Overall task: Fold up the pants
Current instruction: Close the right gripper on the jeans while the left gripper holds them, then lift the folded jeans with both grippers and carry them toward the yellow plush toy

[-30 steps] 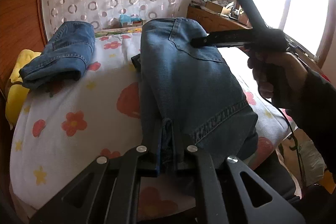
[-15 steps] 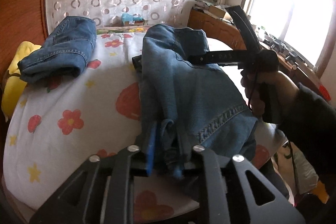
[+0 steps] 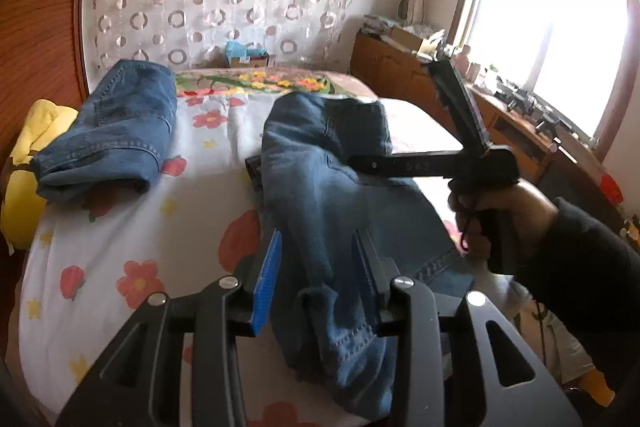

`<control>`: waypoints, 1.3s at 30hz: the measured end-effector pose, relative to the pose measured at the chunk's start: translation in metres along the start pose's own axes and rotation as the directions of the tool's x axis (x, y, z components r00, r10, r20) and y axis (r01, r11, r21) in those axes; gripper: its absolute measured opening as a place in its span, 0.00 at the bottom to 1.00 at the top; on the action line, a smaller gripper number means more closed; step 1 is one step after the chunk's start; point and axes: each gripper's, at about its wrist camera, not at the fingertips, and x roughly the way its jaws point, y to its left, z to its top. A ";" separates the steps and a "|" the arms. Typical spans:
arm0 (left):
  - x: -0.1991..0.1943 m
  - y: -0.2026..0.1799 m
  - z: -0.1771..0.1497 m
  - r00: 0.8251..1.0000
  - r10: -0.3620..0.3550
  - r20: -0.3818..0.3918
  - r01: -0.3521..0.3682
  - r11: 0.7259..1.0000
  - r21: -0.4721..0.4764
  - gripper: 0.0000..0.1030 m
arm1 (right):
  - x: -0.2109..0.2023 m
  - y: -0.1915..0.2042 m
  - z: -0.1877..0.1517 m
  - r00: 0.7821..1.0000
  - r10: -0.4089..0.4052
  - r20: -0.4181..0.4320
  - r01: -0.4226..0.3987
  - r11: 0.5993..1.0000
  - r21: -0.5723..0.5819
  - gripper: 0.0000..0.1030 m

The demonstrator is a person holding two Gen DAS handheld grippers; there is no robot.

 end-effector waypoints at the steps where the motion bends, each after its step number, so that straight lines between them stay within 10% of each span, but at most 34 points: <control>1: 0.008 0.000 -0.001 1.000 0.005 -0.022 -0.005 1.000 0.004 0.34 | 0.000 0.000 0.000 1.000 -0.002 0.000 0.002 1.000 -0.002 0.70; 7: 0.033 0.003 -0.015 0.996 0.031 -0.084 -0.029 0.999 0.020 0.38 | 0.002 0.000 -0.001 1.000 0.010 -0.010 -0.010 1.000 -0.003 0.66; 11: 0.037 0.010 -0.019 0.994 0.066 -0.088 -0.068 0.998 -0.014 0.61 | 0.003 0.000 -0.003 0.999 0.024 -0.021 -0.024 1.000 -0.007 0.58; 28: 0.045 0.027 -0.022 0.996 -0.004 -0.088 -0.004 0.997 -0.082 0.66 | -0.008 0.016 -0.001 0.999 0.029 0.012 -0.029 0.999 -0.022 0.38; 39: 0.029 0.030 -0.019 0.997 -0.047 -0.069 0.041 0.995 -0.090 0.14 | -0.056 0.047 0.020 0.992 0.038 0.123 -0.030 0.997 -0.068 0.22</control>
